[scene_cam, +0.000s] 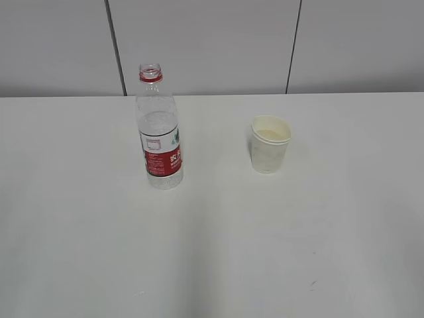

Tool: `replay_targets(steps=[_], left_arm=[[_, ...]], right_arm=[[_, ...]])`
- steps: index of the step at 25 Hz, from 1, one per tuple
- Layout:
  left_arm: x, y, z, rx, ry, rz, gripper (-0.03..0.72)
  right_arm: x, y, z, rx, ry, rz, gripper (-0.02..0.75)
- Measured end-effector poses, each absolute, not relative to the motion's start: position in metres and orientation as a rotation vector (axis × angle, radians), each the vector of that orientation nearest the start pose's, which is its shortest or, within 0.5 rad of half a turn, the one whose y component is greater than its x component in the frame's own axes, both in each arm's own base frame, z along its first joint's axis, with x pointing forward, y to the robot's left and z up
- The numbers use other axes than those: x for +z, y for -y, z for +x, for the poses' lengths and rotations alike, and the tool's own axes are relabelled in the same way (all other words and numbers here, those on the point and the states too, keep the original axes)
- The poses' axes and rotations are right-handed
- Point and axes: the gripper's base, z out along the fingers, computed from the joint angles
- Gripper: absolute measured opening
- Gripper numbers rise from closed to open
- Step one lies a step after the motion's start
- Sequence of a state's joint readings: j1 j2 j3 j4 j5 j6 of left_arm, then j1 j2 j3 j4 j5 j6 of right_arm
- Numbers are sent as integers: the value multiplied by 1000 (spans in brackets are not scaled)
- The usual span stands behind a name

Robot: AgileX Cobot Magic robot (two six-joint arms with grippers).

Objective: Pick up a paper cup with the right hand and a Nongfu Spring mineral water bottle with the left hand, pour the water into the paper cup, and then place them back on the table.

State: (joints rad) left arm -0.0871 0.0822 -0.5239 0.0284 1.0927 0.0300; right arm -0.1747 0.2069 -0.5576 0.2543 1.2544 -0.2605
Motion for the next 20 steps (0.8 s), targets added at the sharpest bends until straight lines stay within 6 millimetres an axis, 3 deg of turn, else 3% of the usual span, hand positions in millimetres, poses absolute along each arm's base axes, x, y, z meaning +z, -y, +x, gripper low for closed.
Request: replay_targets(steps=[7, 14, 20], left_arm=[[281, -3, -8, -14, -2060, 98, 546], [280, -3, -10, -20, -2054, 87, 497], [280, -3, -10, -27, -2055, 76, 492]], right_arm=[[273, -24, -17, 49, -2181, -146, 589], [272, -24, -19, 39, -2172, -141, 589], [271, -18, -19, 10, -2189, -23, 589]])
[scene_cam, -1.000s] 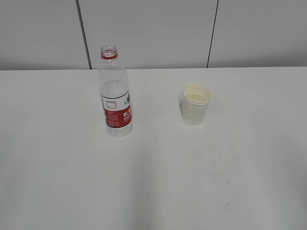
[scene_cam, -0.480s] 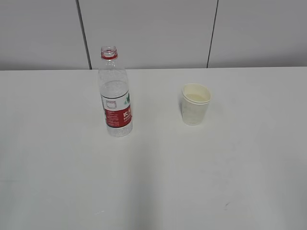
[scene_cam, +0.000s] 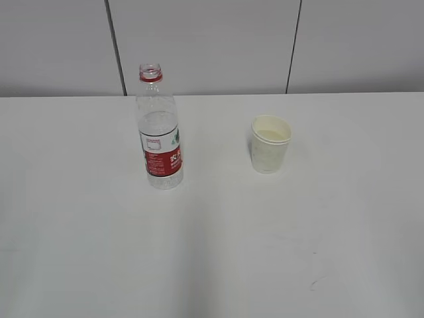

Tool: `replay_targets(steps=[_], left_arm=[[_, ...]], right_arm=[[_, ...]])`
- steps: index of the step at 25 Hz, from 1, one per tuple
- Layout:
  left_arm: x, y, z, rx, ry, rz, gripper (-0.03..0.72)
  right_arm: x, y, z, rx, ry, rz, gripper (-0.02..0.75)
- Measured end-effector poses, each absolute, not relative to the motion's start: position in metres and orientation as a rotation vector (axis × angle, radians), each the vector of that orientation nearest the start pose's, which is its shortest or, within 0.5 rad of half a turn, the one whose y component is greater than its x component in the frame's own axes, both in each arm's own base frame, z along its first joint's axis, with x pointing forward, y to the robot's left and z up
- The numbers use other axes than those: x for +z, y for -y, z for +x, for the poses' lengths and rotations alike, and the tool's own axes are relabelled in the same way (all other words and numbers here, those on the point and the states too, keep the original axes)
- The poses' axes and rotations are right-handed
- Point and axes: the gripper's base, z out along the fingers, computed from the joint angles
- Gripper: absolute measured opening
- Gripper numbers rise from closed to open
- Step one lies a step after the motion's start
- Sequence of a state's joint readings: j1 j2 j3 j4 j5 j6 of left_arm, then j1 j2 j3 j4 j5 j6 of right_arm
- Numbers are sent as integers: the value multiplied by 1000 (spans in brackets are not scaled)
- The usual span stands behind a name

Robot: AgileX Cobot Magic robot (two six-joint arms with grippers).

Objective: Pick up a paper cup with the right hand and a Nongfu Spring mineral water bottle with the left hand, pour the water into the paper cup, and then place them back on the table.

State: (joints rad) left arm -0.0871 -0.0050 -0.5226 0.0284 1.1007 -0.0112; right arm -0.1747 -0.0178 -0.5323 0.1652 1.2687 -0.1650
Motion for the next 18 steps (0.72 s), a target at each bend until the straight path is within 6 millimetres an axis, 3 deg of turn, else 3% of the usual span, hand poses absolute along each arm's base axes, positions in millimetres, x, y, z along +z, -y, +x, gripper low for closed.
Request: replay_targets(steps=[18], left_arm=[[280, -3, -10, -28, -2055, 75, 490]], right_arm=[[268, -14, -10, 40, -2124, -73, 589]])
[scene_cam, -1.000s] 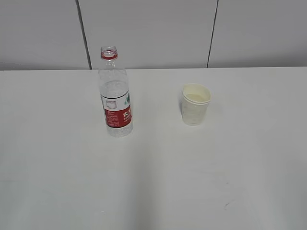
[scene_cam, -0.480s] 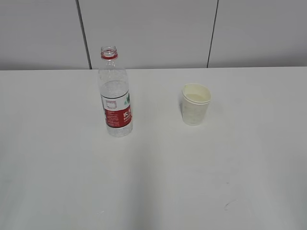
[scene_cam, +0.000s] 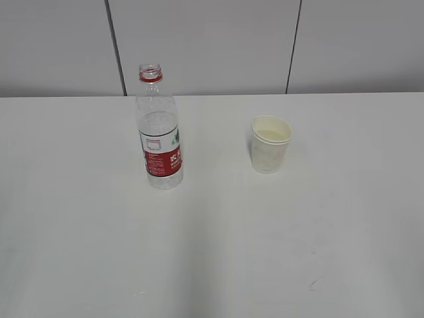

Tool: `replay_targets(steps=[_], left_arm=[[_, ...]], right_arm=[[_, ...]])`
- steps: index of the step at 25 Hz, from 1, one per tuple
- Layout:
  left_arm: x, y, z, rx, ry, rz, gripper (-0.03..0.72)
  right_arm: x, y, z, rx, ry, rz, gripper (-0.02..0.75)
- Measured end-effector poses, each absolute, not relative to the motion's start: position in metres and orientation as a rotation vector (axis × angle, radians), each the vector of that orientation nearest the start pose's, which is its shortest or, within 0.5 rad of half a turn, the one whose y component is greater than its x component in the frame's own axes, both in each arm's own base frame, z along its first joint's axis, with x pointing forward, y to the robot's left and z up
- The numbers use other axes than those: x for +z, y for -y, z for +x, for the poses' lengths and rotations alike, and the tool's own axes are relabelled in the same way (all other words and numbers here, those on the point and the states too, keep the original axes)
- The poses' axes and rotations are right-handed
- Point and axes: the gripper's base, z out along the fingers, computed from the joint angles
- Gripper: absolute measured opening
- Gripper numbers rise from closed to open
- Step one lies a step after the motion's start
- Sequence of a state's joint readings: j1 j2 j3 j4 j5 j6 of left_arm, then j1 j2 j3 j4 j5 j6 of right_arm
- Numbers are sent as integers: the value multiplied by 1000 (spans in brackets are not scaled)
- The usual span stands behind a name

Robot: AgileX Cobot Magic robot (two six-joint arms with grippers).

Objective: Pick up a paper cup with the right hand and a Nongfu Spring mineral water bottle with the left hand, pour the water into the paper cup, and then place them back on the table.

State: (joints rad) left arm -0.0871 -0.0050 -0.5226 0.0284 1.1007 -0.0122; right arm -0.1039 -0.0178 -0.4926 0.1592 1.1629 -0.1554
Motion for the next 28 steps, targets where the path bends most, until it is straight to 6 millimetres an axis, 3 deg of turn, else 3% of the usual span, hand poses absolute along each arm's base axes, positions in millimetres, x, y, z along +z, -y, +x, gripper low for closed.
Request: replay_targets(steps=[28], left_arm=[[280, -3, -10, -28, -2055, 74, 489]], right_arm=[[268, -13, -11, 48, -2122, -96, 588]])
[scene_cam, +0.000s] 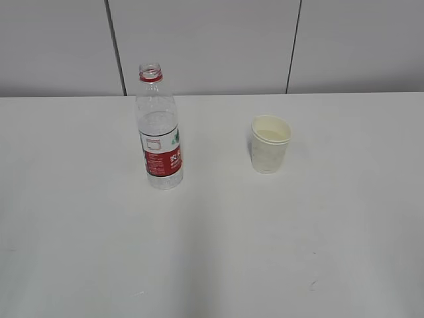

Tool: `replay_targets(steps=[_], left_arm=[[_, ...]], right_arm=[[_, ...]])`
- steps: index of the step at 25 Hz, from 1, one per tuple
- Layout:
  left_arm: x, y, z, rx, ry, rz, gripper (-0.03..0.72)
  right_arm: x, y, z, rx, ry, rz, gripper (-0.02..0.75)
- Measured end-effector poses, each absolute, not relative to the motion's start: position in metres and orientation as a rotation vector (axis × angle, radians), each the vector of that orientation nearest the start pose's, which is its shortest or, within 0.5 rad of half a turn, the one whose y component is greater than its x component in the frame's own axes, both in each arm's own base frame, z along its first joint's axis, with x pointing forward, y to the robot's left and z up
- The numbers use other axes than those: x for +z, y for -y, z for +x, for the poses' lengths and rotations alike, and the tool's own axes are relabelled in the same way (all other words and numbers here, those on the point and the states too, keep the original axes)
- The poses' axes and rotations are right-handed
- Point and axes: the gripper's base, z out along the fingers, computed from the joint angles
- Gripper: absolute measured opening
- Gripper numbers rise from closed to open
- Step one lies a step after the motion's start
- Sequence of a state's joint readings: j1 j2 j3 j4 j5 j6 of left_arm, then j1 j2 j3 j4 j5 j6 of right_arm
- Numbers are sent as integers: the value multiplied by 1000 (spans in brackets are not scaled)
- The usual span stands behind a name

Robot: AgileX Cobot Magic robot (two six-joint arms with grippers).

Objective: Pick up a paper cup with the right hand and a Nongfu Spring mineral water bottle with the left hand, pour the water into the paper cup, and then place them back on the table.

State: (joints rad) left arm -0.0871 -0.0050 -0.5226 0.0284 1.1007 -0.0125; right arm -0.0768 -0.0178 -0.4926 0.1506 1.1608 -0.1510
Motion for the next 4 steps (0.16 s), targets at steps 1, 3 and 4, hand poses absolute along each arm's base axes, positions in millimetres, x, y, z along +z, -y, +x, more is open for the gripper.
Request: replay_targets(steps=[1, 3, 4], left_arm=[[280, -3, -10, -28, -2055, 74, 489], [280, -3, -10, -28, -2055, 74, 489], [280, -3, -10, -28, -2055, 74, 489]], right_arm=[[268, -13, -11, 48, -2122, -96, 588], [268, -13, -11, 48, -2122, -96, 588], [268, -13, -11, 48, -2122, -96, 588]])
